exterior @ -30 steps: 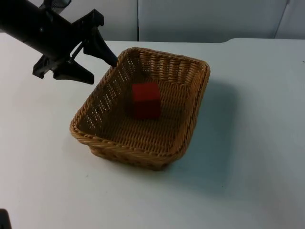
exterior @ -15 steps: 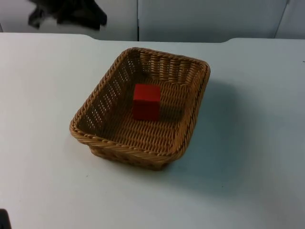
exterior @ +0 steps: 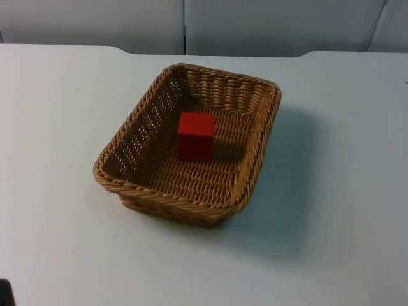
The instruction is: Pick up the basket with the left hand and place the cube into the basket with the right hand.
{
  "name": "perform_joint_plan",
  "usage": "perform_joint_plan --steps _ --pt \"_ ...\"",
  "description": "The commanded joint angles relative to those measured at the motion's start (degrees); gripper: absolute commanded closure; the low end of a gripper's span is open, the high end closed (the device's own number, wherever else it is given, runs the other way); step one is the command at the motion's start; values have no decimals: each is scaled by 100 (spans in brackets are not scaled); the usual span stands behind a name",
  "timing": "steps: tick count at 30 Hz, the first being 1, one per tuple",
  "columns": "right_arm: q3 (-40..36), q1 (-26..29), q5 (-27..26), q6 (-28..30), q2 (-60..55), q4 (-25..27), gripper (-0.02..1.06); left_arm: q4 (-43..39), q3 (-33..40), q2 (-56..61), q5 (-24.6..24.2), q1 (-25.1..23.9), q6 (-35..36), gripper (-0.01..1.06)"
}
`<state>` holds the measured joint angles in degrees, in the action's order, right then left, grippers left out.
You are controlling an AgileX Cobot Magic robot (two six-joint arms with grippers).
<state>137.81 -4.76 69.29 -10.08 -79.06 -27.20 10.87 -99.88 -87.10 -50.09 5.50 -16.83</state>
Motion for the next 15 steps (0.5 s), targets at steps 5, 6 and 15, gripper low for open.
perform_joint_plan --steps 5,6,15 --pt "9 31 68 -7 1520 -281 105 -98 470 1659 -46 2 102 105" --pt "9 31 68 -7 1520 -281 105 -98 470 1659 -46 2 102 105" --pt "-1116 -302 68 173 3302 642 105 141 3149 3810 520 2 376 105"
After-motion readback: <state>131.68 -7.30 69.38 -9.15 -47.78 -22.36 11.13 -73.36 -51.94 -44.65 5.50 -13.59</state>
